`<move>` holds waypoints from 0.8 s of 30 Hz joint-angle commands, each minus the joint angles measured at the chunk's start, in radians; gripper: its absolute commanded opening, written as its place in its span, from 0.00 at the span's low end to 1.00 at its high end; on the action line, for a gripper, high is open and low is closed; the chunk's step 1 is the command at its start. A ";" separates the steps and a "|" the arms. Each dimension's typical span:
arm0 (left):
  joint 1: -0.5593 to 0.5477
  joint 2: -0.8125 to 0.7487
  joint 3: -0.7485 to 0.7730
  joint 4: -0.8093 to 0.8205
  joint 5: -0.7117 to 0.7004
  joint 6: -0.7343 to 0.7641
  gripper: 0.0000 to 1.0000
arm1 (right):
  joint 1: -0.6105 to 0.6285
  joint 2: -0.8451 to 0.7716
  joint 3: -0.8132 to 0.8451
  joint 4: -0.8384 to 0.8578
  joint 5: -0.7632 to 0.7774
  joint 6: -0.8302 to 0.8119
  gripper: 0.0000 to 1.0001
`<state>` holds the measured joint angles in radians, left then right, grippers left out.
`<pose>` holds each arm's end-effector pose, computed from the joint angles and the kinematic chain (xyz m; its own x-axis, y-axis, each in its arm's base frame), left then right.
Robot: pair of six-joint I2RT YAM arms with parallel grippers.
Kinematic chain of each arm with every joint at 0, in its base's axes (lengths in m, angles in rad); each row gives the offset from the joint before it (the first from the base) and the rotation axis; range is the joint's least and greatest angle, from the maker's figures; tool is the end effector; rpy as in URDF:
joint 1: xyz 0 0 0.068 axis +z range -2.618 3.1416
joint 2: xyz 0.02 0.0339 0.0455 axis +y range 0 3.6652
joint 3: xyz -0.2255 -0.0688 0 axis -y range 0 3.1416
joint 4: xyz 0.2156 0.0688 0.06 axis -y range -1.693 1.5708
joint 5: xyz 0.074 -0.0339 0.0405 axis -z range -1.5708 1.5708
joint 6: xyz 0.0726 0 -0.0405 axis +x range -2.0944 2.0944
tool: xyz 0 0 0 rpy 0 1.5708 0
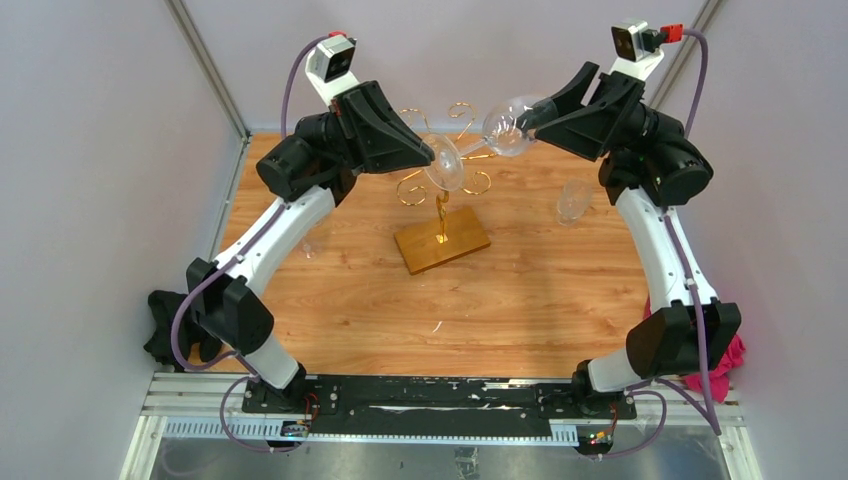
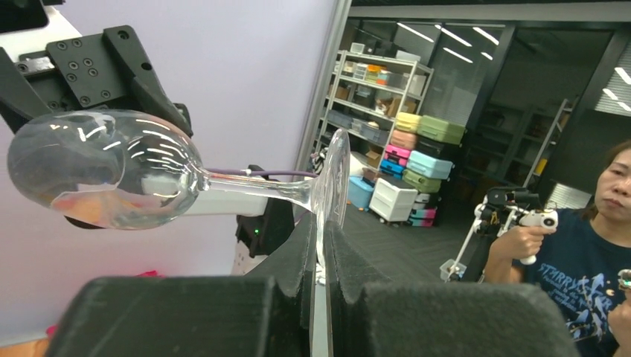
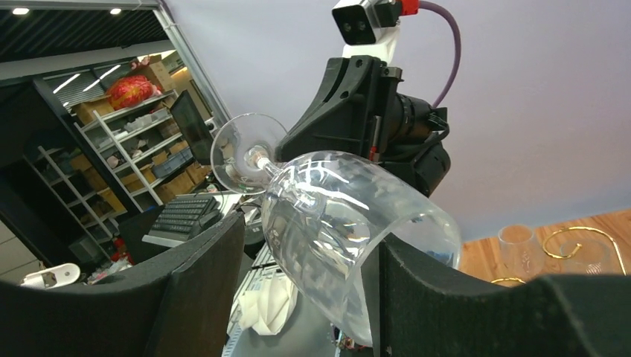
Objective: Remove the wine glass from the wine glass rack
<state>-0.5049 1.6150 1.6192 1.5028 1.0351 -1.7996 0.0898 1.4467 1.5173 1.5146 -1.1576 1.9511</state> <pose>0.1907 -0.1767 0.5105 -0.4853 -0.2998 -0.8213 0.7838 -0.5655 -0.2567 0.1947 0.0843 0.5155 -0.3909 0.3392 -0.8557 -0.9162 -0.2322 0.3266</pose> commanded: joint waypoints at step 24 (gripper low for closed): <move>0.092 0.107 0.111 0.059 -0.005 -0.043 0.06 | 0.064 -0.091 -0.049 0.036 -0.017 -0.004 0.00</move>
<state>-0.4095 1.7214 1.7206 1.5242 1.0058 -1.9121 0.1215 1.3663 1.4834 1.5112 -1.1397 1.9438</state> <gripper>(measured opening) 0.083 0.252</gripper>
